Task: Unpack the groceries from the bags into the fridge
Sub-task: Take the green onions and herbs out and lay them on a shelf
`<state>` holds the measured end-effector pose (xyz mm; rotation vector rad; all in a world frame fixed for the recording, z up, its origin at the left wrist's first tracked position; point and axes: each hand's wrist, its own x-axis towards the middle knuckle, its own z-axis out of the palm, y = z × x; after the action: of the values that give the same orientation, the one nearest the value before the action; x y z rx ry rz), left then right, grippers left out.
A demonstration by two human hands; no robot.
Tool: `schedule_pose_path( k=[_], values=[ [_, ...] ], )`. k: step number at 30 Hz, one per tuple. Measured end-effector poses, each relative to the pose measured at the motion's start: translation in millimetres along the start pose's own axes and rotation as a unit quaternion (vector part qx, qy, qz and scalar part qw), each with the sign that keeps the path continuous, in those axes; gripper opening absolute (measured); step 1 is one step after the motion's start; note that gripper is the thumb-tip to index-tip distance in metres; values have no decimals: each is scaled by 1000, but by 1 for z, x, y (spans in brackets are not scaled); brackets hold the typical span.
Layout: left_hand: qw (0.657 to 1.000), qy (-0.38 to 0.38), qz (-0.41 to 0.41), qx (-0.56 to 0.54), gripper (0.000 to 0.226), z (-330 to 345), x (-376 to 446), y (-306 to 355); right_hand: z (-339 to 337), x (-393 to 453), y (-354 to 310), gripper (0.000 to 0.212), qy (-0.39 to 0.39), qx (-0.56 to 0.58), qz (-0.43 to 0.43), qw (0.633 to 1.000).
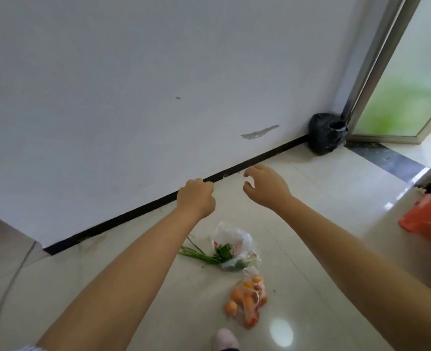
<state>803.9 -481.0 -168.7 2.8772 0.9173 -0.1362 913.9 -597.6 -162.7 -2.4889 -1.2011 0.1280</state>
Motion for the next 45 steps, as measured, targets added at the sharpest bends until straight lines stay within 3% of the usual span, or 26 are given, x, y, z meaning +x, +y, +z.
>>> schedule_pose_path(
  k=[5, 11, 14, 21, 30, 37, 41, 45],
  values=[
    [998, -58, 21, -20, 26, 18, 74, -44, 53, 63, -6, 37, -70, 10, 86, 994],
    [988, -137, 53, -50, 11, 48, 167, -96, 101, 124, -12, 37, -101, 17, 182, 978],
    [981, -170, 93, -32, 20, 66, 216, -119, 134, 149, -11, 38, -99, 33, 252, 962],
    [939, -253, 233, 31, 32, 118, 300, -164, 222, 172, -27, 36, -94, 118, 479, 865],
    [923, -307, 226, 50, 33, 240, 361, -190, 354, 173, 4, 22, -77, 182, 599, 775],
    [904, -328, 268, 58, 33, 446, 367, -181, 518, 164, 92, 29, -116, 103, 540, 827],
    [887, -335, 310, 72, 33, 585, 369, -178, 631, 156, 156, 36, -199, -16, 413, 889],
    [864, -306, 391, 77, 33, 709, 384, -170, 718, 155, 218, 58, -244, -69, 324, 911]
  ],
)
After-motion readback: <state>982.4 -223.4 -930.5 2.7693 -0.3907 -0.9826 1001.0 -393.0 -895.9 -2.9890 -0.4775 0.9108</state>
